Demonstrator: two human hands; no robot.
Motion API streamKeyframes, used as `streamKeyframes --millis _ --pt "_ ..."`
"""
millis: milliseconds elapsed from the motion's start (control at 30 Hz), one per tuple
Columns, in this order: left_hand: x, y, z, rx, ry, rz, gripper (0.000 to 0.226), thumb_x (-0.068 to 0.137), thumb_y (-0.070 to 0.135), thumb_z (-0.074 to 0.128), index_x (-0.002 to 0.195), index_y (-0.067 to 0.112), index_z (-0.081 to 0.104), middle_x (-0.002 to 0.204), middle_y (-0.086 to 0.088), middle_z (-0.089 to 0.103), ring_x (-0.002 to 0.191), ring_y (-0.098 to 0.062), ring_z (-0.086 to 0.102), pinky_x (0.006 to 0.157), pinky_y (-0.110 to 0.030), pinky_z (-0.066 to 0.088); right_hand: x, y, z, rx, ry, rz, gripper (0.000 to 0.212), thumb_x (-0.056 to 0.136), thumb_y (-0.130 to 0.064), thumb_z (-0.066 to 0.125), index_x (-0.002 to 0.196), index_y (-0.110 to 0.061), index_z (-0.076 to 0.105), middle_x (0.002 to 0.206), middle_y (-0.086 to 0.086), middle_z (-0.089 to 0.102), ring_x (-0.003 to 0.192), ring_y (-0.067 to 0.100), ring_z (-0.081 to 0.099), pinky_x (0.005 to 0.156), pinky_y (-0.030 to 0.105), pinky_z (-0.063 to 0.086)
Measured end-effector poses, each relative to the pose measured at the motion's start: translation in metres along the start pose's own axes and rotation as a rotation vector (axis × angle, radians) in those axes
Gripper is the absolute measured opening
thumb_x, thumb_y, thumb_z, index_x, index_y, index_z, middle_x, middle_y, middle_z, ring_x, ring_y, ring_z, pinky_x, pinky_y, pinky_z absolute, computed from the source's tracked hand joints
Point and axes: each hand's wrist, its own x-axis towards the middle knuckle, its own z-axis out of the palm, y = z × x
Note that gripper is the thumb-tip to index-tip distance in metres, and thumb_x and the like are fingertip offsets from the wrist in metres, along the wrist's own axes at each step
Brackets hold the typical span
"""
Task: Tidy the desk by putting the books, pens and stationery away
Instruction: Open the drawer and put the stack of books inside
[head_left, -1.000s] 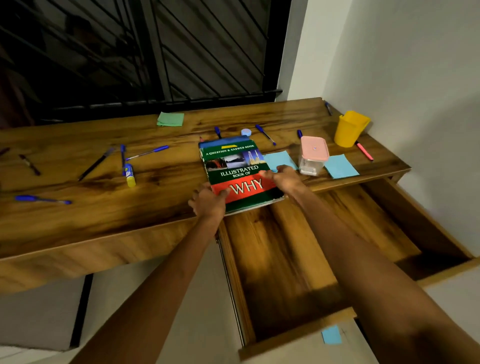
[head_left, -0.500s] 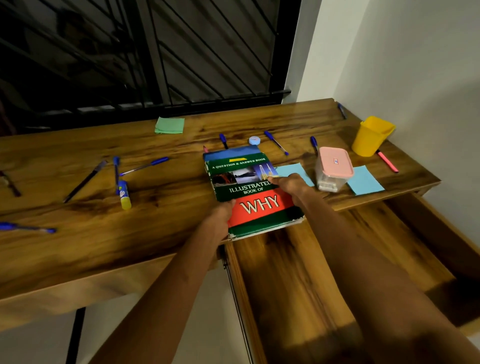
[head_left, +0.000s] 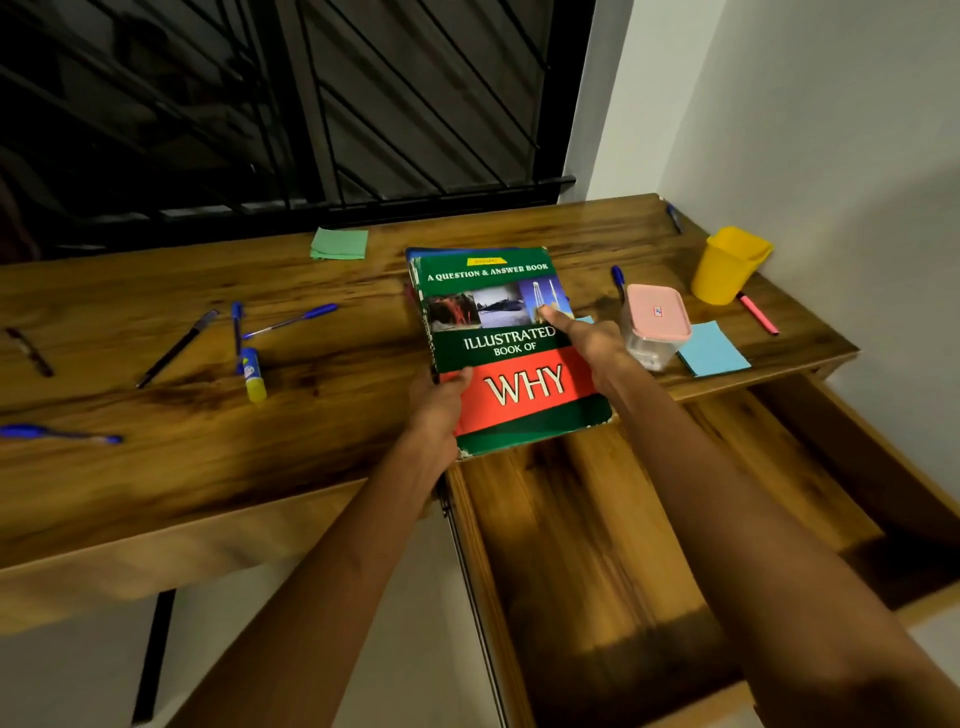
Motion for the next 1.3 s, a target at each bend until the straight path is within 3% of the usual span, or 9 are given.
streamKeyframes --millis 100,333,433,533,833,1000,1100,1200,1300 --pt "-0.021 -0.008 0.001 -0.049 -0.043 0.069 0.03 0.091 0.01 0.059 0.119 0.019 0.053 0.109 -0.004 0.067 0.081 -0.019 0.066 0.068 -0.036 0.055 -0.015 -0.003 -0.018 0.021 -0.021 0.028 0.086 0.048 -0.068 0.079 0.106 -0.008 0.06 0.095 0.01 0.073 0.074 0.026 0.071 0.061 0.032 0.058" --pt "-0.086 -0.059 0.018 -0.065 -0.231 0.233 0.027 0.091 0.004 0.057 0.113 0.016 0.047 0.104 -0.002 0.066 0.088 -0.02 0.065 0.082 -0.04 0.056 -0.067 0.032 -0.077 0.178 0.12 -0.18 0.05 0.064 -0.051 0.081 0.097 -0.016 0.066 0.09 0.004 0.073 0.077 0.019 0.07 0.074 0.031 0.057" --pt "-0.11 -0.088 0.025 0.111 -0.271 0.254 0.029 0.089 0.007 0.061 0.107 0.026 0.049 0.107 -0.002 0.067 0.092 -0.021 0.068 0.084 -0.043 0.055 -0.092 0.073 -0.105 0.224 0.197 -0.167 0.033 0.07 -0.048 0.078 0.08 -0.018 0.067 0.08 0.003 0.073 0.067 0.016 0.07 0.067 0.028 0.055" --pt "-0.125 -0.117 0.027 0.274 -0.258 0.254 0.034 0.089 0.006 0.06 0.111 0.026 0.045 0.106 0.003 0.065 0.087 -0.013 0.067 0.078 -0.038 0.057 -0.109 0.116 -0.128 0.273 0.17 -0.118 0.027 0.078 -0.036 0.074 0.084 -0.013 0.062 0.077 0.007 0.072 0.055 0.015 0.068 0.056 0.025 0.055" --pt "-0.137 -0.184 0.019 0.324 -0.137 0.062 0.047 0.082 -0.006 0.064 0.12 0.011 0.043 0.115 -0.009 0.063 0.095 -0.021 0.063 0.073 -0.031 0.052 -0.118 0.172 -0.152 0.151 0.008 -0.099 0.029 0.08 -0.017 0.074 0.073 -0.015 0.046 0.068 0.006 0.068 0.047 0.01 0.064 0.046 0.021 0.052" --pt "-0.133 -0.175 0.025 0.375 -0.136 0.109 0.05 0.081 -0.004 0.065 0.124 0.015 0.046 0.114 -0.006 0.064 0.098 -0.022 0.064 0.079 -0.036 0.055 -0.106 0.176 -0.155 0.266 -0.006 -0.067 0.031 0.076 -0.017 0.077 0.074 -0.016 0.047 0.063 0.003 0.07 0.05 0.016 0.066 0.053 0.028 0.056" --pt "-0.129 -0.154 0.039 0.427 -0.208 0.22 0.053 0.082 -0.003 0.062 0.129 0.017 0.048 0.114 -0.009 0.066 0.089 -0.021 0.067 0.072 -0.032 0.057 -0.103 0.176 -0.163 0.46 0.077 -0.026 0.025 0.073 -0.019 0.08 0.088 -0.008 0.063 0.073 0.01 0.073 0.058 0.024 0.068 0.068 0.043 0.058" --pt "-0.117 -0.122 0.07 0.632 -0.344 0.351 0.068 0.084 -0.003 0.059 0.143 0.023 0.039 0.111 -0.003 0.064 0.088 -0.02 0.065 0.067 -0.019 0.053 -0.102 0.177 -0.165 0.635 0.339 0.003 0.024 0.075 -0.026 0.079 0.08 -0.007 0.066 0.062 -0.002 0.072 0.053 0.013 0.067 0.056 0.032 0.058" --pt "-0.095 -0.105 0.109 0.992 -0.373 0.532 0.067 0.084 0.004 0.063 0.145 0.017 0.037 0.133 -0.01 0.056 0.121 -0.027 0.054 0.1 -0.034 0.045 -0.102 0.177 -0.162 0.807 0.599 0.106 0.039 0.069 -0.041 0.081 0.074 -0.007 0.063 0.076 0.003 0.07 0.064 0.02 0.065 0.062 0.031 0.051"
